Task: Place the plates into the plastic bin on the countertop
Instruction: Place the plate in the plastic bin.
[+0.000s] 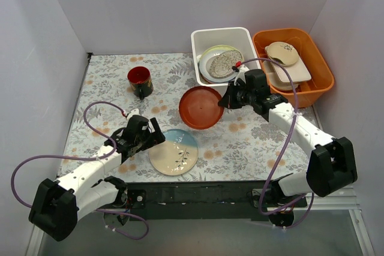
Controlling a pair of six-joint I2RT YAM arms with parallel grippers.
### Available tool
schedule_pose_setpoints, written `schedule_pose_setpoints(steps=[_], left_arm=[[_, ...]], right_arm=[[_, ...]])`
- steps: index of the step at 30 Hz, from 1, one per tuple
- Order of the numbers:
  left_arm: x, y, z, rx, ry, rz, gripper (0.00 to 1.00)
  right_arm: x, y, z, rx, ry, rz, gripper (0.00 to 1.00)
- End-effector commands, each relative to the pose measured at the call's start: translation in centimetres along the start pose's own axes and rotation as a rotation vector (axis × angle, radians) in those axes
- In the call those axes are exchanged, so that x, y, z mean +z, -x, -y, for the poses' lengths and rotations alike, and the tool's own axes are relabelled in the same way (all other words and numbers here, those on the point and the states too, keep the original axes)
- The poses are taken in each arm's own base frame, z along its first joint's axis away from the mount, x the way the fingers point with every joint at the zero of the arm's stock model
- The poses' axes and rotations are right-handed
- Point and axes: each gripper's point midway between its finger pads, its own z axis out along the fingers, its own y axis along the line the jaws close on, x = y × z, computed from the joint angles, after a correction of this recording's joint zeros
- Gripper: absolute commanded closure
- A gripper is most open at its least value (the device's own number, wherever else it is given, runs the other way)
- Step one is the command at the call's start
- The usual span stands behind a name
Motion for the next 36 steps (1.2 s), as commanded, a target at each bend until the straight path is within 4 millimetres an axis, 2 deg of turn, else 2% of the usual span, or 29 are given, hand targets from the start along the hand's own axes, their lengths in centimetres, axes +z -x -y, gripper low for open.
schedule_pose_setpoints(steps=[1,8,12,19,25,36], left_arm=[[-0.3,1.2,0.7,0.016,-0.005,0.032,0.02],[-0.2,0.9,0.9,0.027,-0.016,0.016,0.02],[-0.3,1.0,1.0,0.03,-0.021,0.02,0.02],[-0.1,0.7,1.2,0.041,-0.034,0.002,0.02],[-0.1,0.6,1.4,0.054,-0.045,-0.004,0.02],[-0.1,0.7,1.6,0.063,-0.054,-0.004,0.02]], right_arm=[[-1.8,5.3,-1.5,-0.048,0.052,0.117,0.99],[-3.0,9.1,-1.4,-0.033,0.066,0.176,0.99],[-3.9,12.5,-1.7,-0.052,0.066,0.225,0.99],[-4.5,16.2,-0.3,-0.035,0.059,0.292,0.99],[-4.2,18.0,0.6,-0.015,0.065,0.319,0.99],[-3.8,19.3,3.5,0.026,0.026,0.344,0.99]])
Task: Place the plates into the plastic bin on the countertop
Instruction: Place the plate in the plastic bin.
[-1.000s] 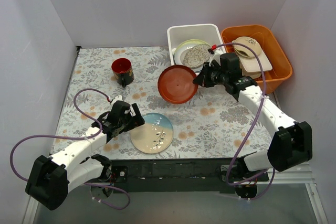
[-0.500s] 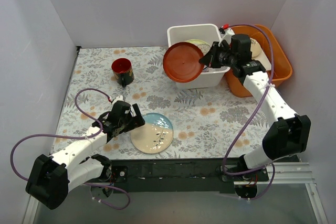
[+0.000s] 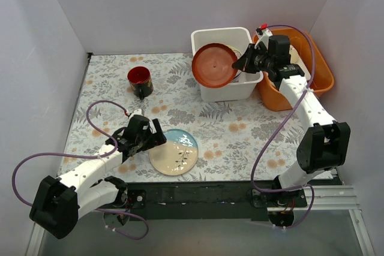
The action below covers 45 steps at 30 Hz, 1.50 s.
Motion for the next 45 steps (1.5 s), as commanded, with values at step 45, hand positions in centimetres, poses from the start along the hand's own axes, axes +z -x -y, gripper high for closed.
schedule_pose_setpoints(steps=[45], left_arm=[[-0.3,1.2,1.4,0.012,-0.041,0.033,0.02]], right_arm=[[2.8,4.1,8.1,0.07,-0.141,0.071,0.98]])
